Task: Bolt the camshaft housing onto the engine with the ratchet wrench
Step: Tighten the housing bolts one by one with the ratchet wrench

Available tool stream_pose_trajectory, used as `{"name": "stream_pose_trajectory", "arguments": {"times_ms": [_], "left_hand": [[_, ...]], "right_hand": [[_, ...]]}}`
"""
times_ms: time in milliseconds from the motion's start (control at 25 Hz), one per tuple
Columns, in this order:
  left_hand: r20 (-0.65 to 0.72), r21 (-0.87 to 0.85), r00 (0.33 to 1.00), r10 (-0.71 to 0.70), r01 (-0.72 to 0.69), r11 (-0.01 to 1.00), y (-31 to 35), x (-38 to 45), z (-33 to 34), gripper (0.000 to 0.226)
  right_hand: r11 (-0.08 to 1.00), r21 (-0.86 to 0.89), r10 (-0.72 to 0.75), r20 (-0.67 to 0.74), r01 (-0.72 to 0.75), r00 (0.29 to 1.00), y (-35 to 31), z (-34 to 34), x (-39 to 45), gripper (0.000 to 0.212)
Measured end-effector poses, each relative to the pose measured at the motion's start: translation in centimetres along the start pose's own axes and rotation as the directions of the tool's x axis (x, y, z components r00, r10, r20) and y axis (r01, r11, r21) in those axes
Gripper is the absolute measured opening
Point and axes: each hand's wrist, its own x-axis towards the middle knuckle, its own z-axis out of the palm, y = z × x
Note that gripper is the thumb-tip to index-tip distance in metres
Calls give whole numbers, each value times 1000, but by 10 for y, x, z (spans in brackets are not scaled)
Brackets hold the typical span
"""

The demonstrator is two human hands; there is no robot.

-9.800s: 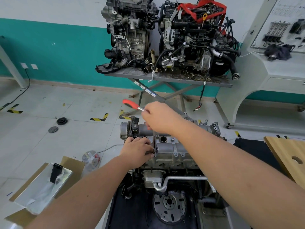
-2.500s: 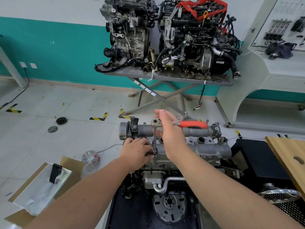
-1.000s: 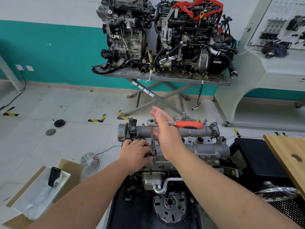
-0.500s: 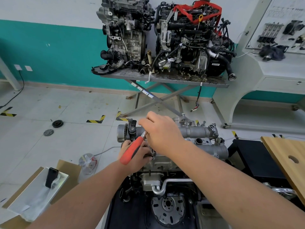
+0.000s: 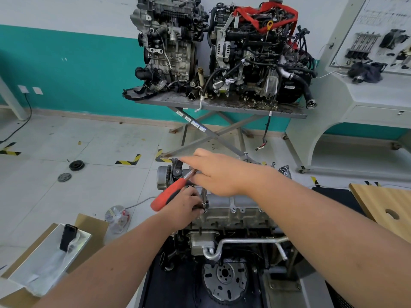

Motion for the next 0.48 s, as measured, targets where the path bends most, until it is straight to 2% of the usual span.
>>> {"name": "stream_pose_trajectory", "arguments": {"times_ms": [40, 80, 120, 160, 200, 240, 280, 320, 360, 400, 440, 480], "left_hand": [[12, 36, 1000, -15, 14, 999, 0, 0, -1, 27], [22, 77, 999, -30, 28, 997, 0, 0, -1, 30], [32, 104, 999, -42, 38, 994, -1, 0, -1, 32], [38, 119, 998, -49, 44, 992, -1, 0, 0, 33], [40, 126, 998, -52, 46, 991, -2, 0, 1, 34], [38, 132, 998, -51, 45, 990, -2, -1, 2, 34], [36, 139, 998, -49, 44, 989, -3, -1, 2, 35], [38, 144, 998, -48, 42, 989, -2, -1, 2, 36], [39, 146, 998, -50, 44, 988, -2, 0, 2, 37], [37, 149, 998, -48, 42, 988, -2, 0, 2, 37], [35, 149, 998, -47, 41, 988, -2, 0, 1, 37], [35, 153, 998, -44, 38, 988, -2, 0, 1, 37]], "right_hand": [[1000, -12, 27, -18, -27, 999, -2, -3, 4, 21], [997, -16, 74, -40, -75, 996, -2, -7, 8, 19], [990, 25, 138, -42, -137, 990, -2, -9, 11, 27], [965, 156, 215, -10, -211, 977, -2, -8, 12, 32], [884, 376, 281, 46, -277, 959, -2, -5, 13, 32], [706, 634, 320, 111, -315, 941, -3, -1, 13, 27], [427, 854, 328, 160, -297, 931, -4, 5, 13, 21], [101, 971, 322, 176, -219, 930, -5, 12, 13, 15], [-156, 982, 337, 158, -110, 928, -5, 20, 13, 12], [-320, 947, 379, 146, -19, 914, -4, 28, 14, 12], [-409, 911, 432, 147, 48, 890, -3, 34, 16, 15], [-438, 893, 480, 138, 101, 866, -4, 39, 18, 19]]}}
